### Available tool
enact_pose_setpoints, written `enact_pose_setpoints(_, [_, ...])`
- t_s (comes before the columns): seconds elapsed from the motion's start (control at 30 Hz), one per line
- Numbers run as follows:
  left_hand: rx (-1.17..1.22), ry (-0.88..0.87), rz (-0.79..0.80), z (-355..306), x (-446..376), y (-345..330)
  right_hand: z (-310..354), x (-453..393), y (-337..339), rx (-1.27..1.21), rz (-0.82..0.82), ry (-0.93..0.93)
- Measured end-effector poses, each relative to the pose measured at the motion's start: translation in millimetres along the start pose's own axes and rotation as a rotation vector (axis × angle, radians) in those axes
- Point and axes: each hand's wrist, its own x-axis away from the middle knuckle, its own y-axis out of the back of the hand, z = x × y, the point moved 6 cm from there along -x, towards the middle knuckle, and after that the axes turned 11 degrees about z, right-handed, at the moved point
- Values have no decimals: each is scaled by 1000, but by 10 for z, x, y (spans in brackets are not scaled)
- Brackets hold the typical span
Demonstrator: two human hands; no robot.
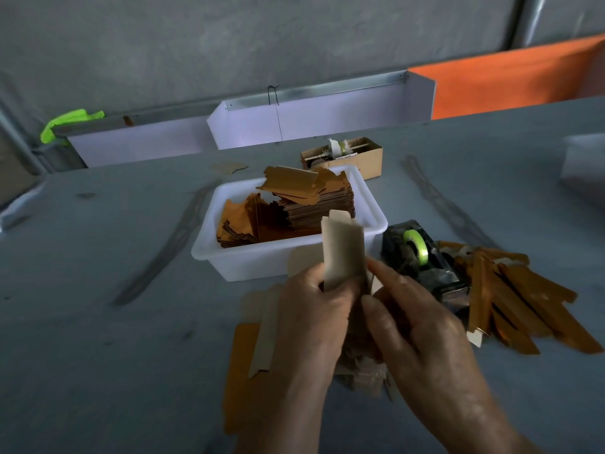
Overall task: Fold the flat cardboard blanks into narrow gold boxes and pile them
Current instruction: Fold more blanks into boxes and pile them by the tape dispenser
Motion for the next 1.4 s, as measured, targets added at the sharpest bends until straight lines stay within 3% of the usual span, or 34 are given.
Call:
enact_pose_setpoints(0.23, [-48, -46, 224, -111, 42, -62, 26, -33, 2, 10, 38, 14])
enact_pose_setpoints(0.3, [-97, -52, 219, -119, 42, -26, -9, -23, 17, -146, 59, -71])
enact_pose_setpoints(0.43, [-42, 17, 333, -93, 74, -17, -244, 18, 184, -337, -88, -296])
enact_pose_setpoints(0.57, [-17, 53, 371, -90, 105, -58, -311, -34, 57, -714, 117, -401])
enact_pose_setpoints(1.0, [-114, -45, 66, -90, 82, 6, -405, -41, 16, -889, 48, -466])
enact_pose_setpoints(1.2, [-132, -96, 33, -131, 135, -60, -372, -50, 27, -868, 22, -442])
enact_pose_setpoints(1.27, [-301, -165, -42, -191, 168, -77, -390, -49, 17, -876, 19, -461])
enact_pose_setpoints(1.4, [-879, -418, -162, -447, 337, -312, -402, -35, -12, -931, 21, -517])
